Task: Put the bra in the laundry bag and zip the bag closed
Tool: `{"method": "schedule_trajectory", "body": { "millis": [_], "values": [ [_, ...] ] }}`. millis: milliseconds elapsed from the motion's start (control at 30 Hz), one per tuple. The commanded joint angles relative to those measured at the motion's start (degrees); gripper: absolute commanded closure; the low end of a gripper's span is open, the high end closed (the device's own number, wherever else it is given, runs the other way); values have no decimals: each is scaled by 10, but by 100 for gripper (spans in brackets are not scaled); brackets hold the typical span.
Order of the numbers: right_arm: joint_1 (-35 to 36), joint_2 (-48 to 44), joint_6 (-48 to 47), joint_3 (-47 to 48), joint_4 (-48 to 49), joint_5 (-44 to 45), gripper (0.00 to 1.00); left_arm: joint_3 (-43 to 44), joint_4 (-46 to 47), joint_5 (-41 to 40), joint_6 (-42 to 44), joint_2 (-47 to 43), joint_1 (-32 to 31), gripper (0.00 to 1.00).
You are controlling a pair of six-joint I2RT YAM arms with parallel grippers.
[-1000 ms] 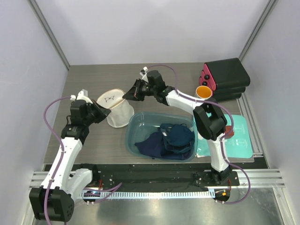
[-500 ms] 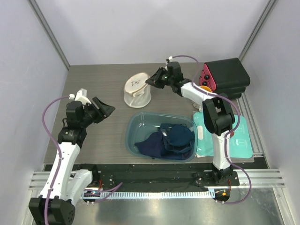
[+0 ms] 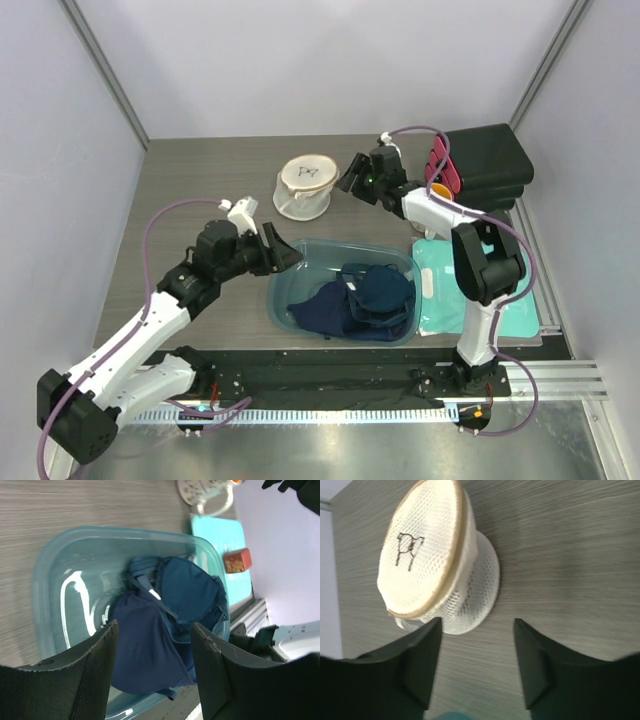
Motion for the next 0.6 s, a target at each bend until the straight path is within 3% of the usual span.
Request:
{"method": "schedule_trajectory", "body": {
  "millis": [0,133,167,433,567],
  "values": [
    [-3,-103,-81,-21,-63,84,30,7,77,-45,-5,-1,-46,39],
    [-3,-180,-124,-64,-112,126,22,5,92,-74,2,8,-111,38],
    [-2,-198,-133,-75,-121,133,1,2,93,-83,4,13,-124,37],
    [21,-460,-154,-271,-158,149,0,-53,182,-174,21,21,-250,31],
    [35,-561,-127,-350,-179,144,0,-98,217,-190,13,19,-278,27]
  ]
}}
